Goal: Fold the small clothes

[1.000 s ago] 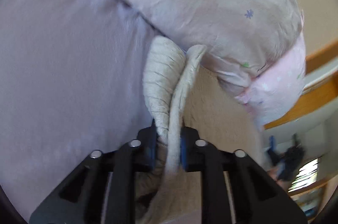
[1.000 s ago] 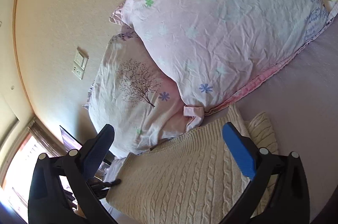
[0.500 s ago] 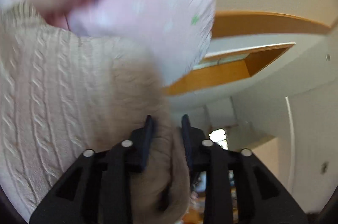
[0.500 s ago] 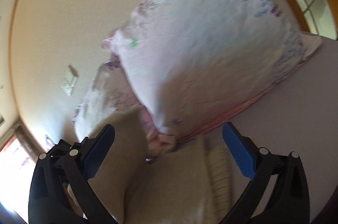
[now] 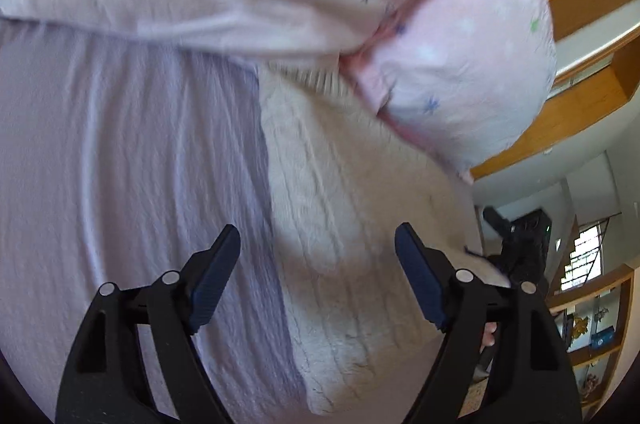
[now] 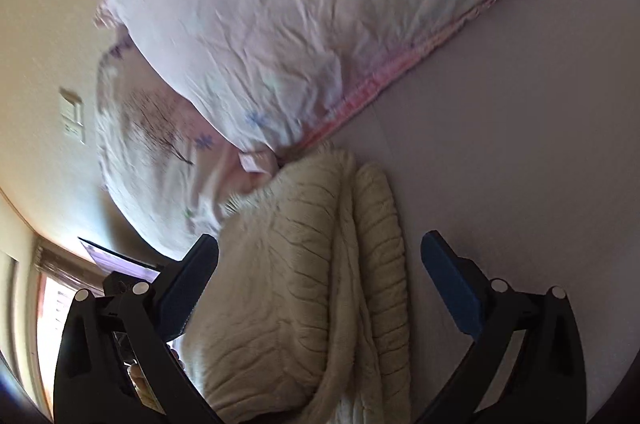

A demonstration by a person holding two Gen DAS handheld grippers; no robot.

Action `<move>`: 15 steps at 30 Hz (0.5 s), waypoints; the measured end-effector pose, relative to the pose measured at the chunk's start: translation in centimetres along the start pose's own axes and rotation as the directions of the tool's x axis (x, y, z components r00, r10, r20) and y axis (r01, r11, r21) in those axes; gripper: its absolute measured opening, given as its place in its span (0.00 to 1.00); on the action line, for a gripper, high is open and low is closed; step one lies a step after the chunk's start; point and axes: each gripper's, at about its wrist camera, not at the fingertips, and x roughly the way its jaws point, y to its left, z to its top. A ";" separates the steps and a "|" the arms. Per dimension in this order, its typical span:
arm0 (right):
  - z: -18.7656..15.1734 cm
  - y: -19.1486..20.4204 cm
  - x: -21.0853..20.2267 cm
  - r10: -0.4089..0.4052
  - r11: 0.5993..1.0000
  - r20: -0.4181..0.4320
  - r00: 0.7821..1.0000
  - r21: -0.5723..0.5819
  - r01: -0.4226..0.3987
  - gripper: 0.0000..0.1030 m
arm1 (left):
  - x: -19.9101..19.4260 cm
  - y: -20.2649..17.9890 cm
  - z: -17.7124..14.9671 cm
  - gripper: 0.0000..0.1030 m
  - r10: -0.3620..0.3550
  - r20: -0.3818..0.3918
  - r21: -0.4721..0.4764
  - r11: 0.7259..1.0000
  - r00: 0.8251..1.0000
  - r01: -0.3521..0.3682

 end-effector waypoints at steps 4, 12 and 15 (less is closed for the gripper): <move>-0.6 0.8 1.2 -0.055 0.997 -0.022 0.998 -0.058 0.054 0.81 | 1.6 -1.0 -0.6 0.81 -0.041 -0.001 0.016 0.999 0.999 0.041; -2.0 1.8 2.0 0.110 0.992 -0.043 0.993 -0.052 -0.112 0.31 | 0.0 -1.3 -0.8 0.37 -0.166 0.058 0.026 0.986 0.984 0.165; -3.5 5.0 3.5 0.201 0.968 -0.120 0.972 -0.131 -0.216 0.31 | -4.7 -1.7 -1.4 0.38 -0.129 0.113 0.158 0.981 0.985 0.110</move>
